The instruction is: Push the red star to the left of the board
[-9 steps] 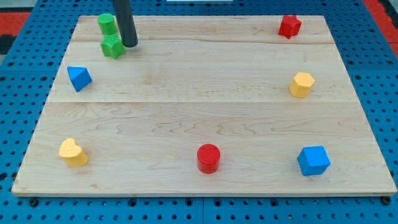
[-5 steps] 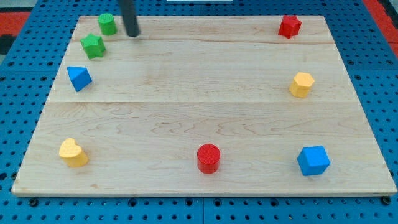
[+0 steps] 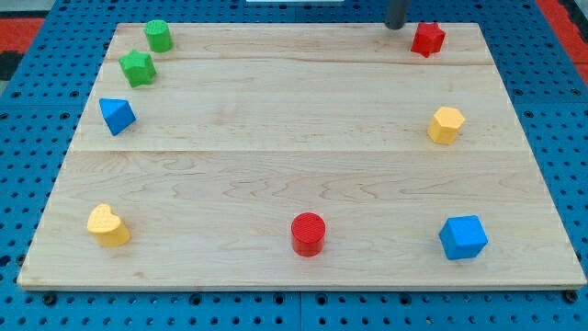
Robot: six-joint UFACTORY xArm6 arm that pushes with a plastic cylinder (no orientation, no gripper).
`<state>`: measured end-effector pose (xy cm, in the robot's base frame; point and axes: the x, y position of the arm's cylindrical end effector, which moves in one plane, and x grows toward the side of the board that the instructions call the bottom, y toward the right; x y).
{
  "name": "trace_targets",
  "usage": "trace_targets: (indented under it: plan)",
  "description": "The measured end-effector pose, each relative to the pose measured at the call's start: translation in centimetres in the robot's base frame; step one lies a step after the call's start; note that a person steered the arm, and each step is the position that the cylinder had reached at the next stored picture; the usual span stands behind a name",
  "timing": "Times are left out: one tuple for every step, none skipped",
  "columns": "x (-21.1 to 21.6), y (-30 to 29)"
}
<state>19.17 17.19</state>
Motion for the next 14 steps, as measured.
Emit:
trace_targets:
  plan:
    - [0.2,4.4]
    - [3.2,3.9]
    - [7.2,-0.4]
    - [10.8,-3.9]
    - [14.7,-5.4]
    - [17.2,-5.4]
    - [17.3,-3.5]
    - [19.5,-3.7]
    - [22.1,-7.5]
    - [22.4,-13.2]
    - [21.6,-17.3]
    - [20.8,-21.8]
    - [19.2,-22.2]
    - [17.5,-22.2]
